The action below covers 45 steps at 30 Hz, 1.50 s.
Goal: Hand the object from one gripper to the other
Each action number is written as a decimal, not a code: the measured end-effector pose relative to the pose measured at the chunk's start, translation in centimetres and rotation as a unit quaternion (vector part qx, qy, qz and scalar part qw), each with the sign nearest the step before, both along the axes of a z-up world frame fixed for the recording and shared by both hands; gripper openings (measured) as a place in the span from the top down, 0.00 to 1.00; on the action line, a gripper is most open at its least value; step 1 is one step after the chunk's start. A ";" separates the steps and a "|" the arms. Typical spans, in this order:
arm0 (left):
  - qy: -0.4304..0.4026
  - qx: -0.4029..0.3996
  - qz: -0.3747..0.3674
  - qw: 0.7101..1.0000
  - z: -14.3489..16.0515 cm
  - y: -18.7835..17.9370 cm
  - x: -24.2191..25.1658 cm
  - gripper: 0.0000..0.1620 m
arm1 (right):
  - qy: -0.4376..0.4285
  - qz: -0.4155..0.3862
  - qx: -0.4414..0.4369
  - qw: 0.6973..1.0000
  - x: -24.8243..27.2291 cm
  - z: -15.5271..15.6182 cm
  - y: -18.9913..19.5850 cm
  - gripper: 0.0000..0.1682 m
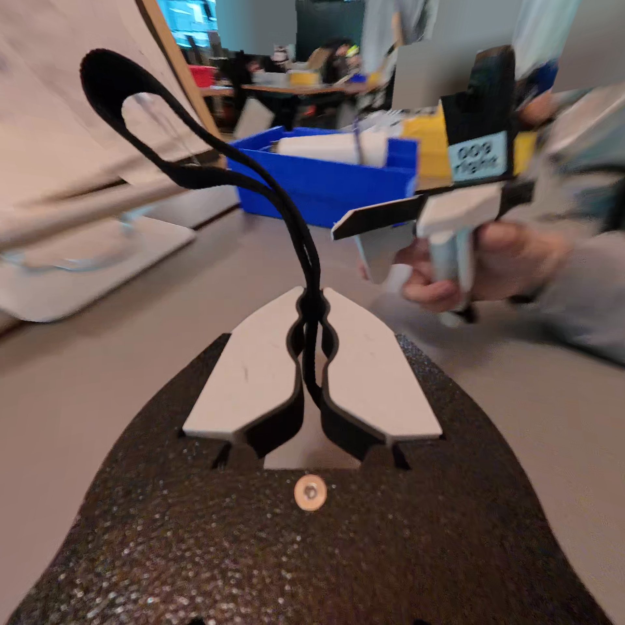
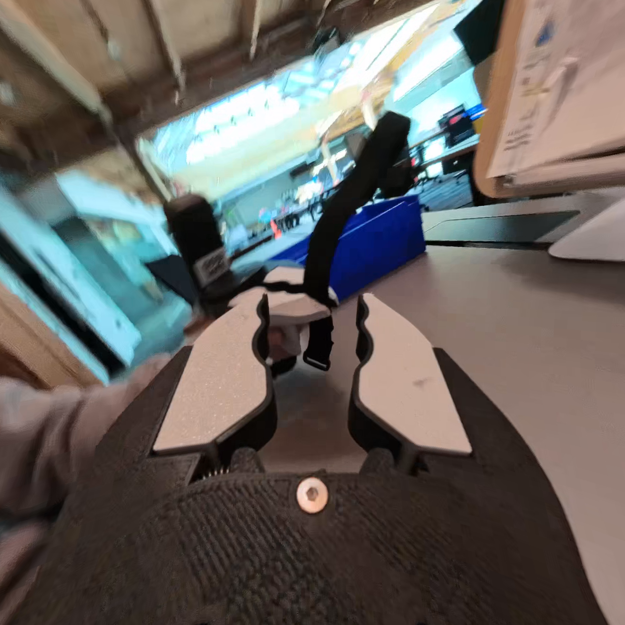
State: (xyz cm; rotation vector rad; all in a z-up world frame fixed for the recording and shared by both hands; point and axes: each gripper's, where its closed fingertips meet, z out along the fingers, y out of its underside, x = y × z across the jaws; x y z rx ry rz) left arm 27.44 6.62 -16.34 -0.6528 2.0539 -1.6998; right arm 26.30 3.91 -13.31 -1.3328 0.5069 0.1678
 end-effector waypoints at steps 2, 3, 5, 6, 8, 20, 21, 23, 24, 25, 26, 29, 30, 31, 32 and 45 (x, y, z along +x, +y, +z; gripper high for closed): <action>-0.074 0.078 0.060 0.992 0.2 0.3 0.7 0.98 | 0.054 -0.055 0.036 0.996 1.6 -0.3 -0.6 0.70; -0.105 0.113 0.077 0.985 0.2 0.1 0.7 0.98 | 0.059 -0.066 0.039 0.995 1.9 -0.5 -0.6 0.70; -0.161 0.175 0.102 0.966 0.2 -0.4 0.7 0.98 | 0.052 -0.071 0.027 0.996 1.7 -0.7 -0.3 0.67; -0.178 0.199 0.103 0.958 0.0 -1.0 0.5 0.98 | 0.046 -0.069 0.026 0.996 1.5 -0.5 0.0 0.67; -0.198 0.223 0.107 0.948 -0.4 -1.9 0.3 0.98 | 0.028 -0.083 0.014 0.996 1.4 -0.6 0.2 0.74; -0.212 0.236 0.157 0.935 -0.4 -1.2 1.0 0.98 | -0.037 -0.089 -0.031 0.995 0.9 -0.6 0.4 0.87; -0.214 0.234 0.153 0.936 -0.4 -1.2 1.0 0.98 | -0.039 -0.080 -0.033 0.996 0.8 -0.5 0.4 0.88; -0.203 0.209 0.118 0.949 -0.6 -1.9 0.5 0.97 | -0.054 -0.062 -0.038 0.996 0.5 -0.3 0.2 0.88; -0.184 0.182 0.094 0.961 -0.6 -2.3 0.1 0.95 | -0.066 -0.048 -0.040 0.996 0.3 -0.2 0.0 0.88; -0.155 0.148 0.061 0.975 -0.7 -2.9 -0.4 0.88 | -0.076 -0.025 -0.037 0.996 -0.2 0.2 -0.1 0.88; -0.117 0.112 0.025 0.986 -0.8 -3.4 -0.9 0.80 | -0.087 0.004 -0.028 0.996 -0.8 0.6 -0.3 0.88; 0.010 0.041 -0.101 0.994 -1.5 -4.4 -3.3 0.64 | -0.139 0.083 -0.018 0.987 -3.2 1.6 -1.0 0.89; 0.038 0.030 -0.132 0.990 -1.7 -4.4 -4.0 0.63 | -0.158 0.103 -0.026 0.982 -3.9 1.5 -1.2 0.89; 0.054 0.024 -0.158 0.986 -1.9 -4.4 -4.6 0.63 | -0.171 0.116 -0.039 0.978 -4.4 1.3 -1.4 0.89; 0.060 0.023 -0.183 0.981 -1.9 -4.3 -5.3 0.66 | -0.183 0.123 -0.055 0.974 -4.7 1.0 -1.5 0.89; -0.008 0.061 -0.123 0.991 -1.8 -3.6 -3.5 0.87 | -0.185 0.054 -0.105 0.976 -2.7 -0.3 -1.6 0.85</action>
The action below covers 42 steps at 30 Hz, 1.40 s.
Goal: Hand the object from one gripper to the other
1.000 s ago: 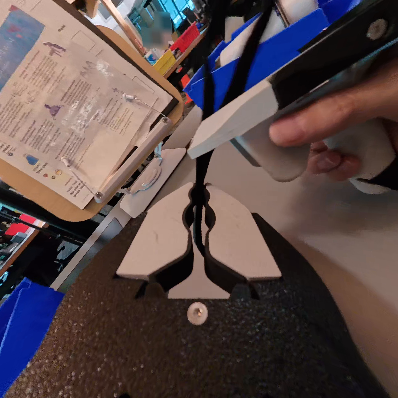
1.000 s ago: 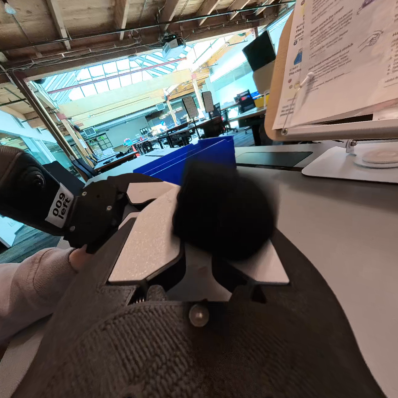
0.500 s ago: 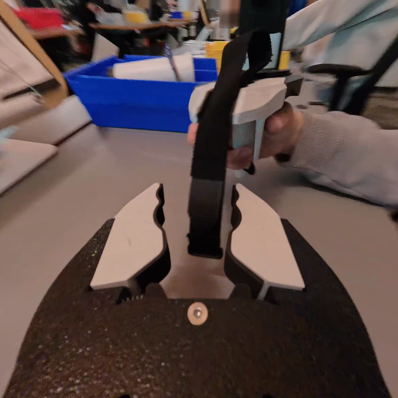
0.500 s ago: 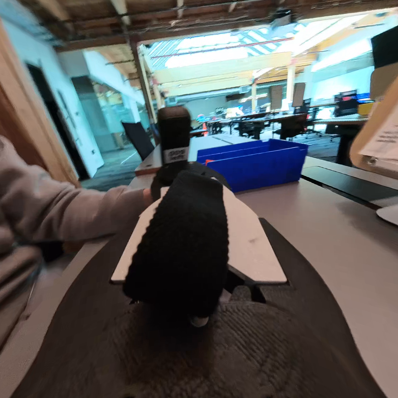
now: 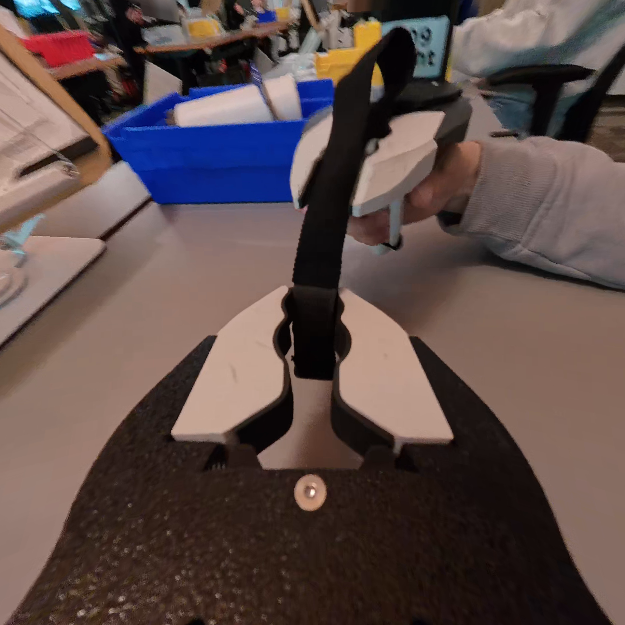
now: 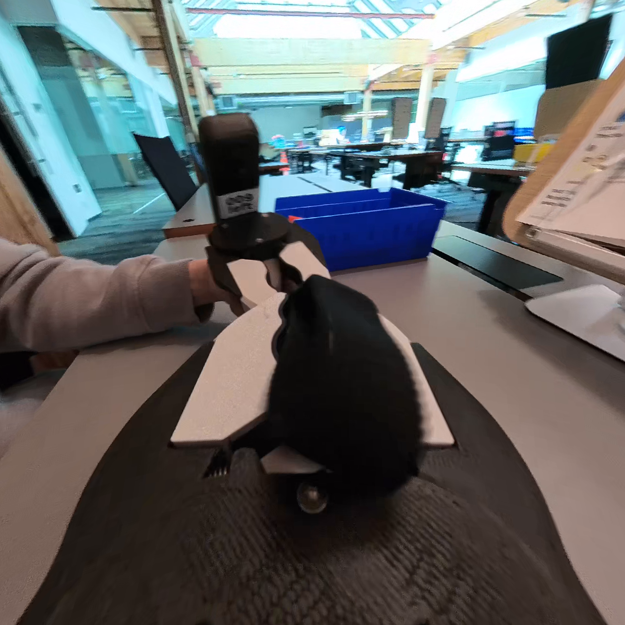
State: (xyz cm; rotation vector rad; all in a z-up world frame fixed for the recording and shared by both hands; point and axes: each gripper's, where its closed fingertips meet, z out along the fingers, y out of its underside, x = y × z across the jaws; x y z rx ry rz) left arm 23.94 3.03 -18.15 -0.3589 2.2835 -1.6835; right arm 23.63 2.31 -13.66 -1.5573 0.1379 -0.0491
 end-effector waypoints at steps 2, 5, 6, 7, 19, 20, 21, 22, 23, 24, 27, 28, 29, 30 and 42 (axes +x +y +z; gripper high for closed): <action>-0.025 -0.006 0.069 0.997 0.9 1.2 1.8 0.92 | 0.007 -0.086 -0.028 0.996 2.6 -1.0 -0.6 0.72; -0.073 0.014 0.182 0.980 1.8 4.1 4.3 0.93 | -0.054 -0.258 -0.126 0.956 7.2 -2.9 -3.1 0.53; -0.092 0.039 0.224 0.969 1.8 5.2 5.1 0.93 | -0.091 -0.309 -0.142 0.936 8.2 -2.7 -4.0 0.47; -0.111 0.070 0.266 0.955 1.8 6.3 5.8 0.93 | -0.134 -0.345 -0.144 0.918 8.7 -1.9 -4.6 0.45; -0.168 0.124 0.285 0.935 2.1 5.2 5.5 0.93 | -0.323 -0.302 -0.186 0.877 5.3 -2.0 0.8 0.66; -0.168 0.117 0.286 0.936 2.3 5.1 5.4 0.93 | -0.318 -0.318 -0.198 0.871 5.8 -2.1 0.2 0.72; -0.168 0.109 0.287 0.937 2.5 5.0 5.4 0.93 | -0.317 -0.325 -0.212 0.866 6.2 -2.4 -0.2 0.79; -0.165 0.102 0.282 0.939 2.6 4.9 5.3 0.93 | -0.317 -0.330 -0.219 0.862 6.4 -2.6 -0.5 0.86; -0.160 0.097 0.278 0.942 2.5 4.7 5.2 0.93 | -0.315 -0.340 -0.221 0.858 6.7 -2.6 -0.9 0.93; -0.157 0.093 0.279 0.943 2.5 4.7 5.2 0.93 | -0.312 -0.344 -0.223 0.857 6.8 -2.6 -1.1 0.96; -0.154 0.083 0.275 0.945 2.6 4.6 5.2 0.92 | -0.297 -0.326 -0.225 0.869 6.6 -2.8 -0.7 0.97; -0.150 0.063 0.260 0.952 2.8 4.2 4.9 0.90 | -0.288 -0.321 -0.218 0.875 6.5 -2.8 -0.6 0.97; -0.142 0.032 0.233 0.962 3.2 3.6 4.4 0.88 | -0.270 -0.310 -0.207 0.888 6.3 -2.8 -0.4 0.97; -0.126 -0.006 0.202 0.971 3.6 2.9 3.8 0.82 | -0.245 -0.300 -0.186 0.903 6.1 -2.6 -0.3 0.97; 0.008 -0.302 0.127 0.945 7.5 6.9 3.7 0.69 | 0.192 -0.011 0.147 0.970 2.3 1.9 0.1 0.97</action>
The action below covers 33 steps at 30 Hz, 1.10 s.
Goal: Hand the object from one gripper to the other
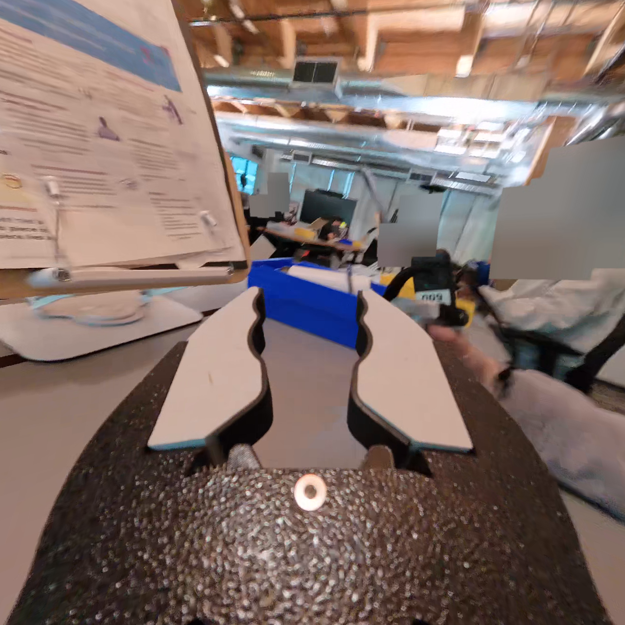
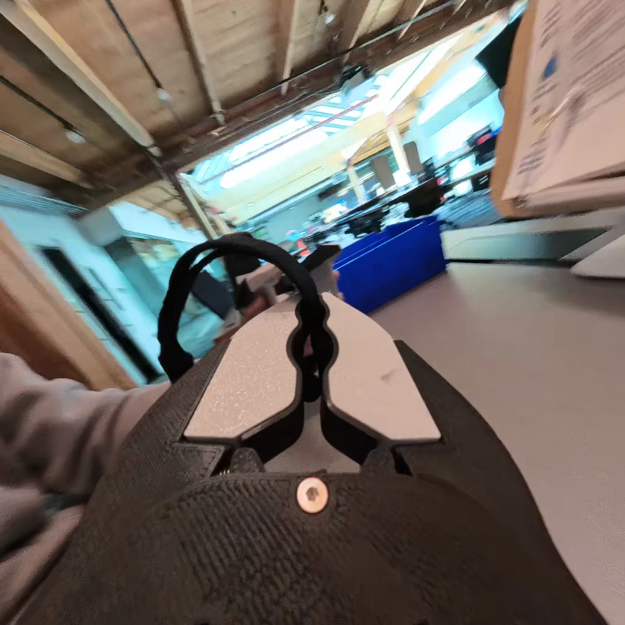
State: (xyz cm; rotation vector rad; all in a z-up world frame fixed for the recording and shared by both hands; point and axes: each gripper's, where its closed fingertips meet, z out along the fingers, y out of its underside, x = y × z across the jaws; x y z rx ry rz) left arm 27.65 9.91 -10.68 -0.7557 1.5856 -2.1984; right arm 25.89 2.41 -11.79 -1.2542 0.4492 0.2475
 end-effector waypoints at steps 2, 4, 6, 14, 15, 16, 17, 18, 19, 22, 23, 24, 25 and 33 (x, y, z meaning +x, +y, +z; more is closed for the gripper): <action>-0.026 0.051 -0.021 0.998 -0.6 -1.2 -0.8 0.67 | 0.031 0.052 0.008 0.998 -0.9 -0.3 0.5 0.97; -0.050 0.084 -0.073 0.993 -0.8 -3.1 -2.5 0.66 | 0.041 0.086 -0.012 0.995 -1.7 -1.1 1.2 0.97; -0.055 0.107 -0.106 0.987 -1.2 -4.5 -3.6 0.67 | 0.029 0.085 -0.048 0.995 -2.0 -2.1 1.8 0.97; -0.078 0.141 -0.114 0.980 -1.8 -5.5 -4.3 0.97 | 0.021 0.083 -0.115 0.990 -2.3 -4.2 2.8 0.97; -0.079 0.141 -0.116 0.980 -1.8 -5.5 -4.4 0.97 | 0.022 0.085 -0.115 0.989 -2.3 -4.2 2.8 0.97; -0.080 0.141 -0.119 0.980 -1.8 -5.6 -4.5 0.97 | 0.022 0.085 -0.117 0.989 -2.4 -4.3 2.9 0.97; -0.082 0.143 -0.118 0.979 -1.8 -5.6 -4.5 0.97 | 0.020 0.086 -0.120 0.989 -2.4 -4.3 2.9 0.97; -0.085 0.145 -0.113 0.979 -1.8 -5.6 -4.4 0.99 | 0.017 0.090 -0.123 0.988 -2.6 -4.4 3.0 0.97; -0.084 0.150 -0.106 0.979 -1.9 -5.5 -4.2 0.99 | 0.014 0.087 -0.126 0.988 -2.6 -4.5 3.0 0.97; -0.056 0.147 -0.079 0.984 -1.7 -5.0 -3.3 0.99 | -0.018 -0.004 -0.134 0.991 -0.4 -4.1 2.2 0.77; -0.042 0.138 -0.082 0.986 -1.5 -4.8 -3.2 0.99 | -0.043 -0.042 -0.141 0.988 0.4 -3.8 1.6 0.72; -0.019 0.128 -0.090 0.987 -1.5 -4.7 -3.1 0.99 | -0.078 -0.068 -0.144 0.984 0.8 -3.3 1.1 0.75; 0.009 0.116 -0.103 0.988 -1.6 -4.7 -3.0 0.99 | -0.116 -0.085 -0.139 0.980 0.7 -2.6 0.7 0.80; 0.164 0.072 -0.243 0.953 -3.5 -5.8 -4.6 0.99 | -0.309 -0.122 -0.173 0.927 -1.0 -1.2 0.9 0.87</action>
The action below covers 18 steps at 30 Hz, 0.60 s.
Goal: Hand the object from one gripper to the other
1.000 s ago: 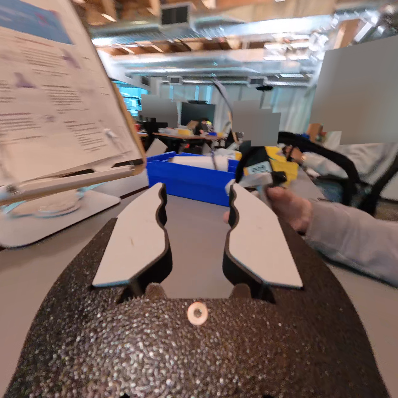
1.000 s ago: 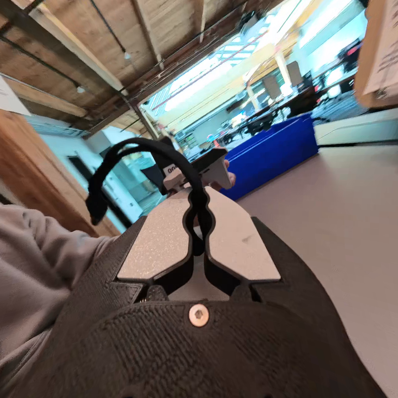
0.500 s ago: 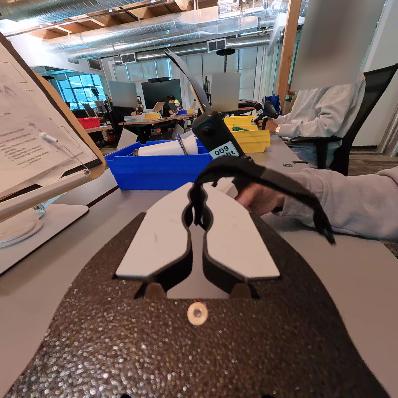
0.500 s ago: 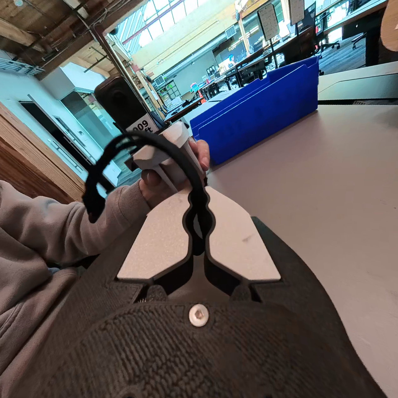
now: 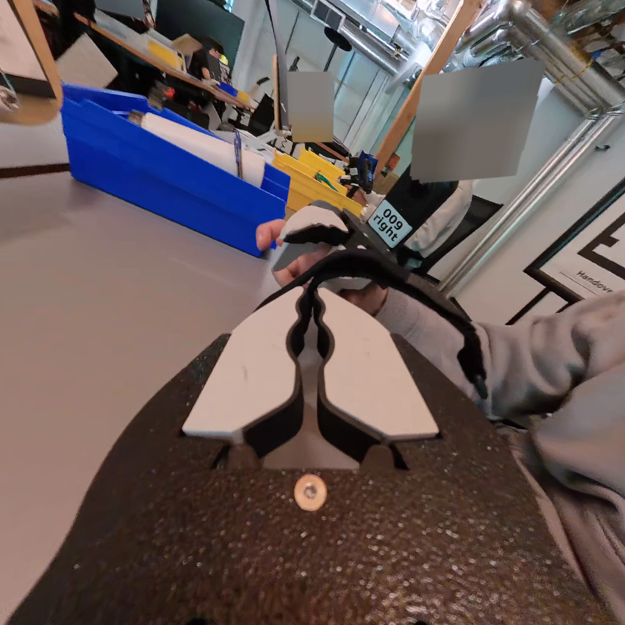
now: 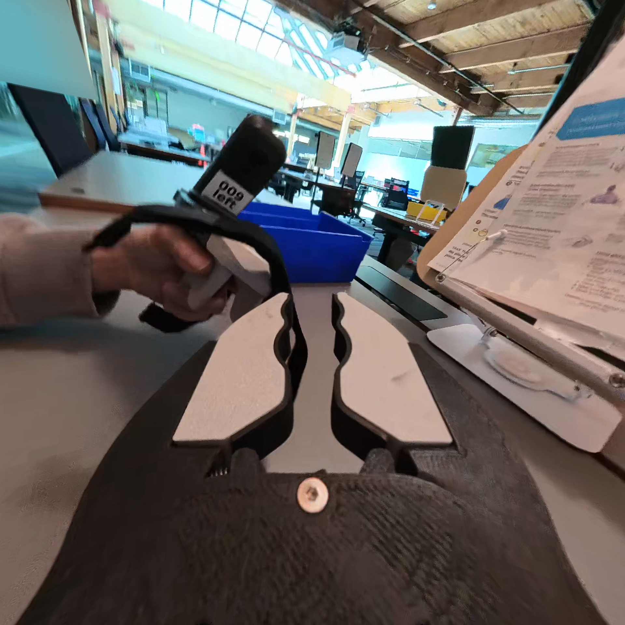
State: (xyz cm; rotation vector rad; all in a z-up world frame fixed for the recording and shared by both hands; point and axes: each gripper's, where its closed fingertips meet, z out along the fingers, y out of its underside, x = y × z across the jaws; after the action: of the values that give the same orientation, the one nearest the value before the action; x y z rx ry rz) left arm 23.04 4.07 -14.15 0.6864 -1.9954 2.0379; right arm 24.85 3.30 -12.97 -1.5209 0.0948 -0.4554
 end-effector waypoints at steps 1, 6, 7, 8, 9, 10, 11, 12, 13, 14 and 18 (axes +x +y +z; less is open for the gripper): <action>0.006 0.001 -0.009 1.000 -0.1 0.0 -0.2 0.99 | -0.013 -0.001 -0.017 1.000 -0.1 -0.3 0.1 0.89; 0.023 -0.022 -0.052 0.998 0.2 -0.2 -1.2 0.99 | -0.029 0.004 -0.071 0.997 -0.3 -2.0 0.8 0.85; 0.025 -0.027 -0.060 0.998 0.3 -0.3 -1.4 0.99 | -0.030 0.005 -0.081 0.996 -0.4 -2.4 0.9 0.84; 0.026 -0.029 -0.069 0.997 0.4 -0.4 -1.6 1.00 | -0.032 0.005 -0.090 0.995 -0.5 -2.7 1.1 0.84; 0.027 -0.034 -0.078 0.996 0.5 -0.4 -1.9 1.00 | -0.033 0.003 -0.094 0.995 -0.4 -2.8 1.2 0.84; 0.031 -0.043 -0.091 0.994 0.7 -0.4 -2.2 0.99 | -0.034 0.001 -0.099 0.994 -0.4 -3.0 1.3 0.84; 0.036 -0.051 -0.104 0.993 1.0 -0.5 -2.5 1.00 | -0.034 0.007 -0.109 0.993 -0.6 -3.3 1.5 0.91; 0.038 -0.051 -0.106 0.992 1.0 -0.5 -2.6 0.99 | -0.033 0.014 -0.117 0.992 -0.8 -3.5 1.6 0.99; 0.033 -0.044 -0.101 0.993 0.8 -0.5 -2.5 0.99 | -0.029 0.003 -0.116 0.993 -0.5 -3.5 1.5 0.99; 0.026 -0.039 -0.098 0.994 0.7 -0.5 -2.4 0.99 | -0.027 -0.010 -0.114 0.993 -0.1 -3.4 1.4 0.99; -0.016 -0.026 -0.095 0.995 0.5 -0.5 -2.7 0.99 | -0.113 -0.104 -0.081 0.985 1.8 -1.0 -0.3 1.00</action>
State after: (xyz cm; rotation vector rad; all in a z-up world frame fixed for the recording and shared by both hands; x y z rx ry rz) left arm 20.32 3.54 -13.61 0.4381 -1.9347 1.9923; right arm 26.62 3.02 -13.99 -1.6143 0.0395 -0.8170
